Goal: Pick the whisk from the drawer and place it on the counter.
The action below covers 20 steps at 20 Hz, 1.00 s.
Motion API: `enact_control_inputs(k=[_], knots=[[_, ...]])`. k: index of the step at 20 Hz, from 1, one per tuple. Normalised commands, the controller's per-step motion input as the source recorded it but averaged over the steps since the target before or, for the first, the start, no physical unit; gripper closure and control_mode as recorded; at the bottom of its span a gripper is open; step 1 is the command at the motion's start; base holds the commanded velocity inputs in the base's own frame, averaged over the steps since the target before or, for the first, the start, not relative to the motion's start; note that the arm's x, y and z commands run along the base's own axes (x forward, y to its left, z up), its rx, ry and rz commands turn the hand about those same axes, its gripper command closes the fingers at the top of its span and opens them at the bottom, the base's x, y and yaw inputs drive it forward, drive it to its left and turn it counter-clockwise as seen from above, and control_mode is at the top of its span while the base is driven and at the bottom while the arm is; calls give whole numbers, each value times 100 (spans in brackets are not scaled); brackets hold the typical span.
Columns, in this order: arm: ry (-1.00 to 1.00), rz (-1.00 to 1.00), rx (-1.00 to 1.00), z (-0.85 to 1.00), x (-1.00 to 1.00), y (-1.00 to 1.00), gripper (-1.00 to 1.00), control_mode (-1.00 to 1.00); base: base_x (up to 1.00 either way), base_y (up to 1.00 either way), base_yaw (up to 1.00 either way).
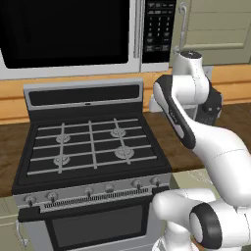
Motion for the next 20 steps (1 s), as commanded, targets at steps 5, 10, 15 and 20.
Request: enact_control_inputs(k=[5, 10, 15, 20], knots=[[0, 0, 0, 0, -43, -9, -100, -100, 0, 0, 0], [-11, -1, 0, -16, -69, -5, -100, -100, 0, 0, 0], [-31, -4, 10, -28, -54, 0, -100, -100, 0, 0, 0], [-27, -5, 8, -26, -37, 3, -100, 100, -4, 2, -2]])
